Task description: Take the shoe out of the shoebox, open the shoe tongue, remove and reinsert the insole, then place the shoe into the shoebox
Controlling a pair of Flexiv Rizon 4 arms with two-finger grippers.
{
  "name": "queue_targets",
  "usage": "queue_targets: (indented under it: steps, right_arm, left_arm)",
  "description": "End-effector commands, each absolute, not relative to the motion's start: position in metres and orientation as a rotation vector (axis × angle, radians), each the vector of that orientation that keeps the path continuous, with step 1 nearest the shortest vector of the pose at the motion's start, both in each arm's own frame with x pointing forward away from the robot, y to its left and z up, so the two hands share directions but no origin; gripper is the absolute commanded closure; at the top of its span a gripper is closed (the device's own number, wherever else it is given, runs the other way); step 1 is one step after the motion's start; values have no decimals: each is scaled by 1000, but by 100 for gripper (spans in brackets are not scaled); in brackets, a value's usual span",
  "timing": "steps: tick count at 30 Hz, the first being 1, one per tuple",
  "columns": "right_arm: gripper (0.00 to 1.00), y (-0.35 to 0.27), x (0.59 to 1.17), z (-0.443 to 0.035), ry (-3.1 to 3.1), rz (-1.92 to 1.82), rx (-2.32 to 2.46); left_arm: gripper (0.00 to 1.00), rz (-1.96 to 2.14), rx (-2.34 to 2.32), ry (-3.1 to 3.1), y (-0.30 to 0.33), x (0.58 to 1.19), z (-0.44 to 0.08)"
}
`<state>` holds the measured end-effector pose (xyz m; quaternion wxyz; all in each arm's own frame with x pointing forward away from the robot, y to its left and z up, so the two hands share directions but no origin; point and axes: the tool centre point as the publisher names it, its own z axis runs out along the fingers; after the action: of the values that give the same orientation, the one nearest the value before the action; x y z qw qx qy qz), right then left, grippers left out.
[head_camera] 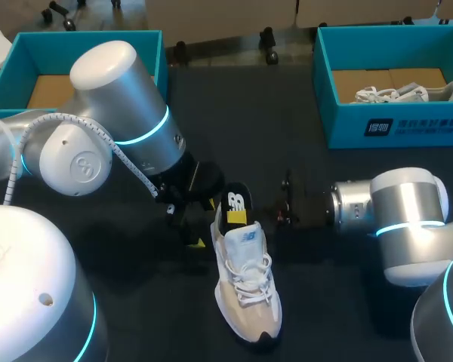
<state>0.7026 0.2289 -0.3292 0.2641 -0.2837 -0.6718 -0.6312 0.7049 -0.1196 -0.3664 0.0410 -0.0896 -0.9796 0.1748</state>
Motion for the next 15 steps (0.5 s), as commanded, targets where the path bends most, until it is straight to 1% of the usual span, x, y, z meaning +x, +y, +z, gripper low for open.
queue_targets:
  steps: [1,4,5,7,15]
  right_arm:
    - [68,227,705,-326,-1827,-1709,-768]
    - [77,226,709,-325,-1830,-1720,-765]
    - [88,225,711,-325,-1829,-1723,-763]
    - [100,224,716,-327,-1823,-1726,-763]
    - [100,222,717,-337,-1779,-1709,-787]
  left_arm:
    - [0,534,-276,-3000,-120,705,-367]
    - [0,534,-276,-3000,-120,705,-367]
    - [0,534,-276,-3000,-120,705,-367]
    - [0,534,-276,-3000,-120,705,-367]
    - [0,534,-276,-3000,-120,705,-367]
